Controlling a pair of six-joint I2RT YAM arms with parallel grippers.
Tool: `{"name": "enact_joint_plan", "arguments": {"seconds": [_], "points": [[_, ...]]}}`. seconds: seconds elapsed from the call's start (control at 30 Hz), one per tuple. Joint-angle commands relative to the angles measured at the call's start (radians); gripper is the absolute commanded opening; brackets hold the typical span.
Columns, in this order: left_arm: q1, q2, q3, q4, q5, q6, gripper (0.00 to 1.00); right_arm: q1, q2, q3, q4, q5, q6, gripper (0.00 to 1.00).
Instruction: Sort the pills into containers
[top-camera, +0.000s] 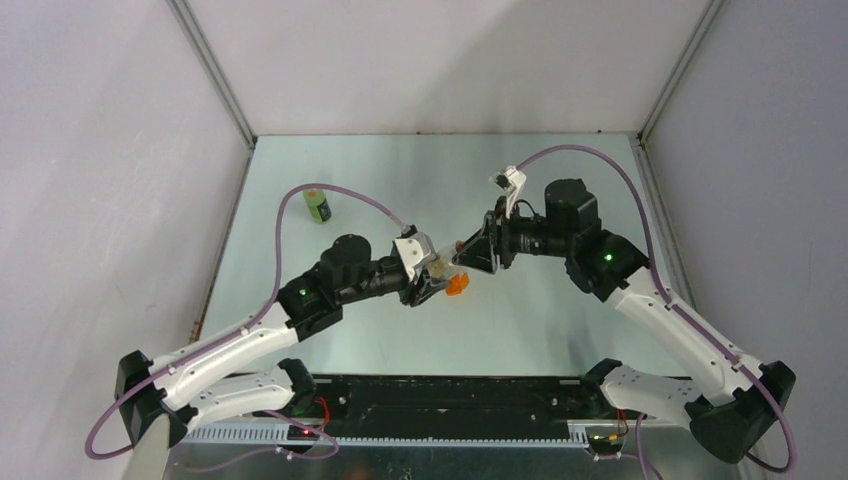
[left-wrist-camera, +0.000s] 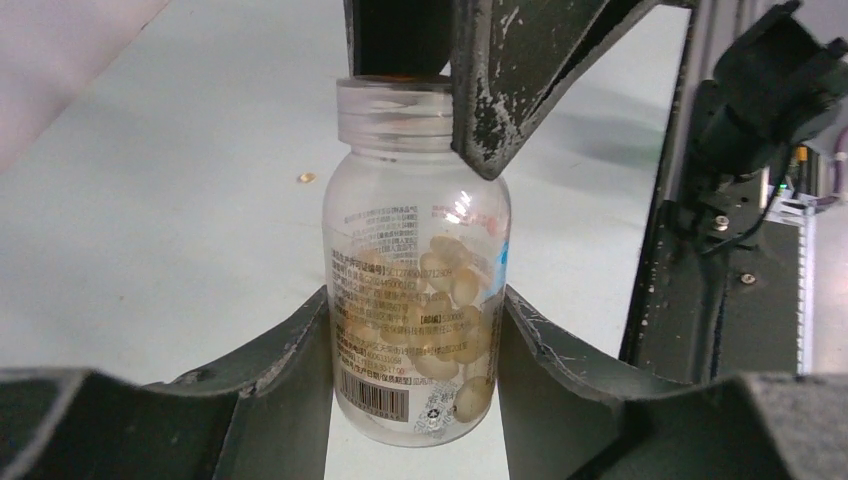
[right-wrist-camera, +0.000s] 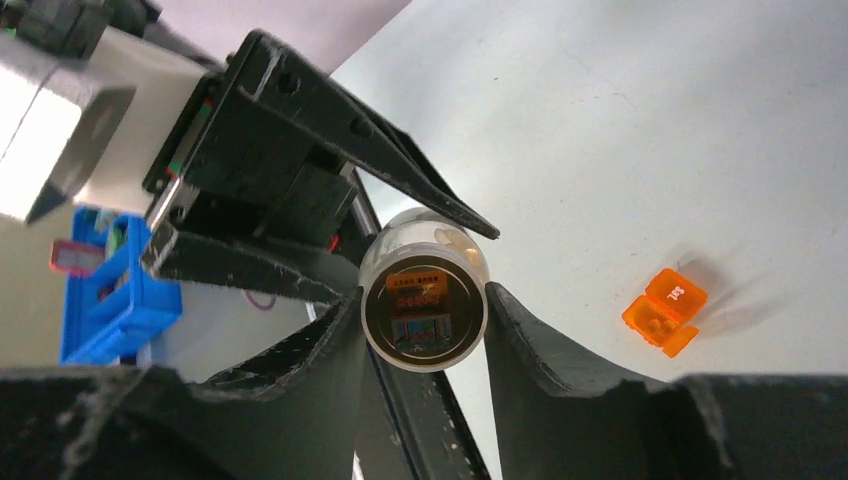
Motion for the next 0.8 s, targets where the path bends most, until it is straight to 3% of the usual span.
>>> {"name": "enact_joint_plan", "arguments": {"seconds": [0.0,0.07,0.17,0.23,0.27,0.33,0.4,0.5,0.6,0.77], "points": [[-0.011,0.013,0.031,0.071,-0.05,0.019,0.0,0.067,0.035,0.006,0.137,0.355,0.286,0.36],[-0.01,0.015,0.028,0.081,-0.069,0.022,0.0,0.094,0.045,0.006,0.11,0.488,0.463,0.36],[-0.011,0.017,0.025,0.091,-0.092,0.022,0.0,0.129,0.05,0.006,0.088,0.623,0.546,0.37],[-0.012,0.018,0.024,0.089,-0.108,0.022,0.0,0.135,0.05,0.018,0.098,0.596,0.504,0.55],[-0.011,0.021,0.024,0.087,-0.115,0.021,0.0,0.131,0.042,0.029,0.096,0.581,0.44,0.7],[-0.01,0.021,0.019,0.081,-0.12,0.019,0.0,0.109,0.014,0.036,0.104,0.483,0.32,0.84],[-0.011,0.023,0.015,0.082,-0.12,0.016,0.0,0.069,-0.02,0.035,0.095,0.363,0.194,0.89],[-0.011,0.024,0.015,0.081,-0.102,0.015,0.0,0.001,-0.092,0.017,0.079,0.209,0.071,0.91],[-0.011,0.024,0.018,0.075,-0.058,0.015,0.0,-0.077,-0.12,-0.01,0.064,-0.079,-0.059,0.9],[-0.011,0.029,0.042,0.053,0.068,0.021,0.0,-0.085,-0.132,-0.01,-0.023,-0.244,-0.201,0.87]]}}
